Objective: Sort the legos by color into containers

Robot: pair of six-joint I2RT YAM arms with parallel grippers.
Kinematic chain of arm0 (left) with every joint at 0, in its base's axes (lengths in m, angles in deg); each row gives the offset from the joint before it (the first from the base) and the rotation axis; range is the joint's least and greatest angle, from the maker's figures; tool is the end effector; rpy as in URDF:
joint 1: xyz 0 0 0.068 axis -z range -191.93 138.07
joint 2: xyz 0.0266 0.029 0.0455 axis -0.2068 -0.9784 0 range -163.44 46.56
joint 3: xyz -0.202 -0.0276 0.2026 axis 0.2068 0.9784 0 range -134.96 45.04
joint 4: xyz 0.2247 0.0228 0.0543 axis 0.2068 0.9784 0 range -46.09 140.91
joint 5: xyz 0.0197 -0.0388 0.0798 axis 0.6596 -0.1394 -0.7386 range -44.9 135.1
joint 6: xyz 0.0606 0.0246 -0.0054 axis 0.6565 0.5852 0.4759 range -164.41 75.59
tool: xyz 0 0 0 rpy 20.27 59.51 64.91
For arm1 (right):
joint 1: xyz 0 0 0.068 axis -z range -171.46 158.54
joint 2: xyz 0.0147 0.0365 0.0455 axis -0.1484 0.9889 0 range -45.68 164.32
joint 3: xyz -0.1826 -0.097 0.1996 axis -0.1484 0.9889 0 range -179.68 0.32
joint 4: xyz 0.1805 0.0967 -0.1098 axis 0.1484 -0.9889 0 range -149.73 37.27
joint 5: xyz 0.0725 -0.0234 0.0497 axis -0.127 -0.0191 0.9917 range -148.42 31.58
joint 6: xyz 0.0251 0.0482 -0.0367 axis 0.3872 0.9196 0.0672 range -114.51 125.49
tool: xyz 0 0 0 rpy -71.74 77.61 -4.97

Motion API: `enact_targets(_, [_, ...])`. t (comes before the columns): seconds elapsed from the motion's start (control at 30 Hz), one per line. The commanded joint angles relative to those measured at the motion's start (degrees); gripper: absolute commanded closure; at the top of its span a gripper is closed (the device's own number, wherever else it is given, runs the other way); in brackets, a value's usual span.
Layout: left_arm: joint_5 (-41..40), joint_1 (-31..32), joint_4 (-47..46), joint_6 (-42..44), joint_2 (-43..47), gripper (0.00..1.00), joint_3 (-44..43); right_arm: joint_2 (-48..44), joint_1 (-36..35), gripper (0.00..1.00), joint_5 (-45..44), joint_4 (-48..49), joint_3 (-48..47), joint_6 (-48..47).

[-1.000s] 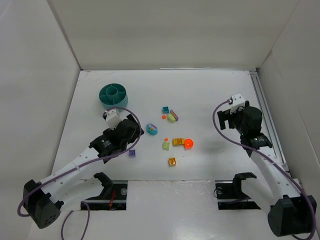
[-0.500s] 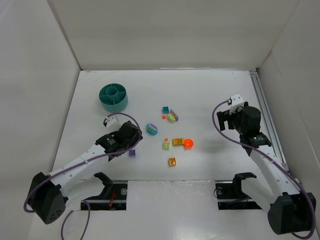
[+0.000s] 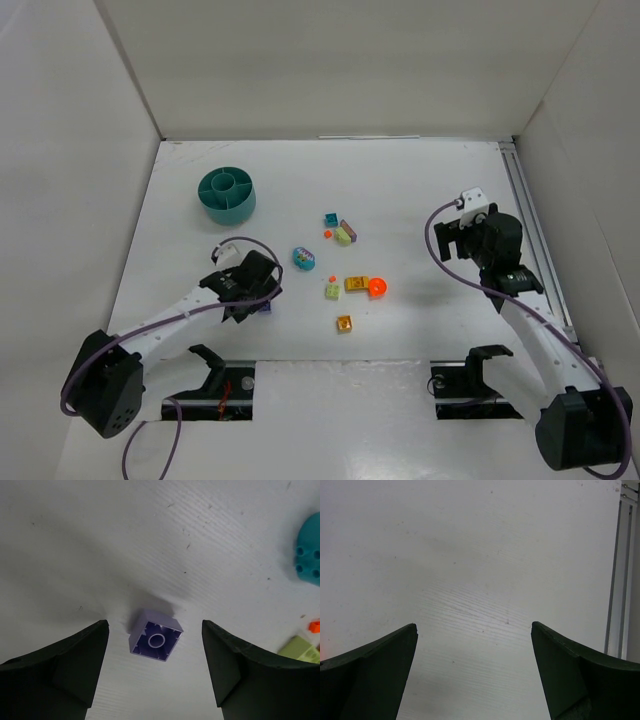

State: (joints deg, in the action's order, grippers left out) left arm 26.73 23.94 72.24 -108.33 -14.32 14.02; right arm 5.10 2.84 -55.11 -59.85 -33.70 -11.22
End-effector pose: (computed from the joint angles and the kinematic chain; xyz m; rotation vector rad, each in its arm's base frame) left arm 0.1425 -0.0829 0.1985 -0.7262 2.4269 -0.2880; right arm 0.1790 0.0209 0.2748 -0.4227 1.9419 -0.0669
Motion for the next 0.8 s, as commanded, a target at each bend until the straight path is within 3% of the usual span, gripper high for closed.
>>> enact_targets(0.0, [2.90, -0.19, -1.18, 1.52, 1.20, 0.28, 2.19, 0.71, -0.28, 0.00, -0.24, 1.40, -0.52, 0.63])
enact_targets(0.33, [2.90, 3.41, -1.88, 3.36, -3.09, 0.43, 2.20, 0.72, -0.28, 0.00, -0.24, 1.40, -0.52, 0.63])
enact_targets(0.5, [2.37, 3.41, -1.88, 2.84, -5.12, 0.56, 1.67, 0.72, -0.28, 0.00, -0.24, 1.40, -0.52, 0.63])
enact_targets(0.67, [1.33, 3.41, -1.36, 1.61, -5.65, 0.58, 1.67, 0.19, -0.28, 0.00, -0.76, 1.40, -0.52, 0.63])
enact_targets(0.77, [0.80, 3.41, -1.36, 1.61, -6.35, 0.64, 1.14, 0.19, -0.28, 0.00, -0.76, 1.40, -0.52, 0.63])
